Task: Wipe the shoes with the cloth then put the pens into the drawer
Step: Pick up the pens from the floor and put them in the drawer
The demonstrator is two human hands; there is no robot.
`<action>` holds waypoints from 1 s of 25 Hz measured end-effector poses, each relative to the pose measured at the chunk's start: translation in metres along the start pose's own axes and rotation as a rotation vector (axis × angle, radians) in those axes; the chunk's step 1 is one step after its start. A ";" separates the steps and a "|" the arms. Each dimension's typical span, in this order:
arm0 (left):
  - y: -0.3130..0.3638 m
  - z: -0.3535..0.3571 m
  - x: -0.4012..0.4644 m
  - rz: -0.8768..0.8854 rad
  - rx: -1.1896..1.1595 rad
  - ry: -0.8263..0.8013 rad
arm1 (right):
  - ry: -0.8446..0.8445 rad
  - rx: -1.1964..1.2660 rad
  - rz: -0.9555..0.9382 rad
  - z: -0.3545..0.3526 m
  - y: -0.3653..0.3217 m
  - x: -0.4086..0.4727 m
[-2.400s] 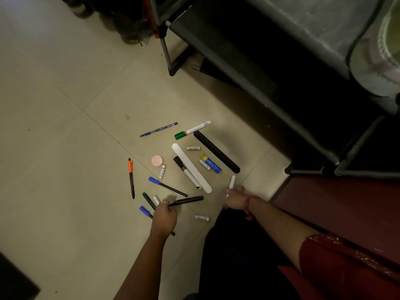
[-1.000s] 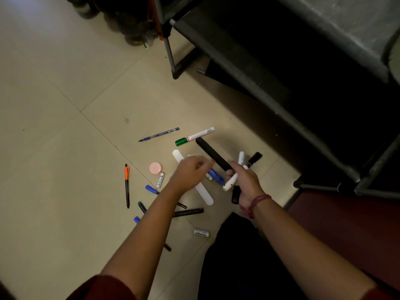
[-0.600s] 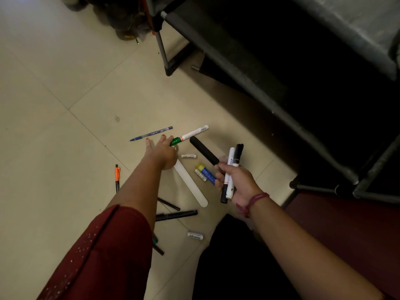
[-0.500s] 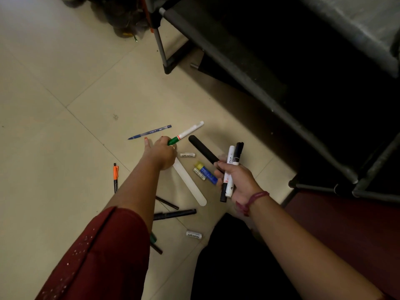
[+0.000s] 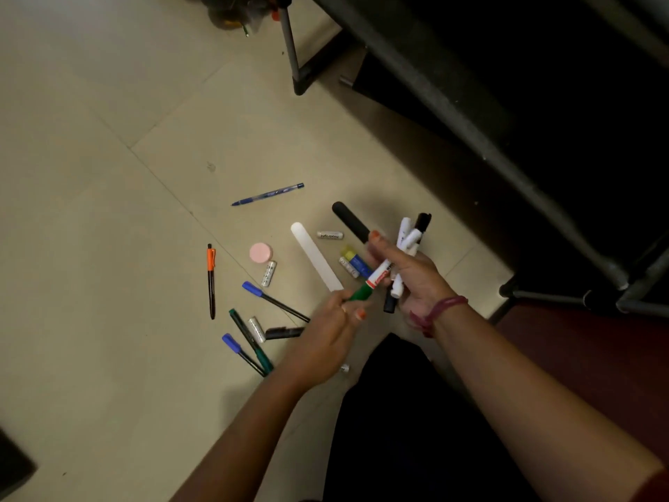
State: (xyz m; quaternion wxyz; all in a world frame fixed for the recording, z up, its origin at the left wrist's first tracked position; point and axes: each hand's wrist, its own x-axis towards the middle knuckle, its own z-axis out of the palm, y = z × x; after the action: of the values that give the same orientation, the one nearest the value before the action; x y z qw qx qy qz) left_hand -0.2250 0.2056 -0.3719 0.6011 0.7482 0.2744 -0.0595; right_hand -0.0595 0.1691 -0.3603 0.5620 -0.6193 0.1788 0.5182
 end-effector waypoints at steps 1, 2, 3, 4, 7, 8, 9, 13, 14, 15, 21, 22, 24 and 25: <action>-0.006 0.004 -0.009 -0.014 -0.038 -0.007 | -0.001 -0.008 0.015 0.001 0.001 -0.002; -0.016 0.007 -0.018 -0.044 -0.074 0.036 | 0.010 -0.018 0.037 0.002 0.003 -0.002; -0.028 0.009 -0.026 -0.094 -0.075 0.139 | 0.028 -0.039 0.061 0.001 0.005 -0.002; -0.044 0.009 -0.032 -0.168 -0.001 0.276 | 0.045 -0.072 0.078 0.000 0.005 -0.003; -0.093 0.006 -0.037 -0.352 0.558 0.408 | 0.076 -0.144 0.083 -0.001 0.007 -0.003; -0.105 0.006 -0.035 -0.337 0.713 0.349 | 0.085 -0.148 0.083 -0.002 0.008 -0.001; -0.113 0.006 -0.033 -0.307 0.813 0.304 | 0.088 -0.145 0.084 -0.002 0.009 -0.002; -0.117 0.004 -0.026 -0.171 0.977 0.265 | 0.032 -0.152 0.129 -0.001 0.014 -0.002; -0.114 0.004 -0.024 -0.169 1.004 0.234 | 0.005 -0.137 0.138 0.000 0.015 -0.003; -0.108 0.003 -0.022 -0.186 1.012 0.204 | -0.029 -0.100 0.146 0.002 0.016 -0.003; -0.021 0.015 -0.013 -0.447 -0.223 0.667 | -0.099 -0.229 0.105 0.013 0.022 -0.010; -0.007 0.016 -0.011 -0.417 -0.319 0.675 | -0.114 -0.280 0.118 0.013 0.025 -0.010; 0.015 0.018 -0.011 -0.299 -0.375 0.558 | -0.165 -0.341 0.162 0.014 0.027 -0.012; 0.023 0.019 -0.012 -0.256 -0.384 0.489 | -0.186 -0.356 0.178 0.013 0.026 -0.014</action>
State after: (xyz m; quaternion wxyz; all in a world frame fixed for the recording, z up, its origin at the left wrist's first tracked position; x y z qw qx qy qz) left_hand -0.2193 0.1812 -0.3526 0.6351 0.5729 0.5084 0.0998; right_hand -0.0917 0.1678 -0.3592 0.4099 -0.6402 0.0860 0.6440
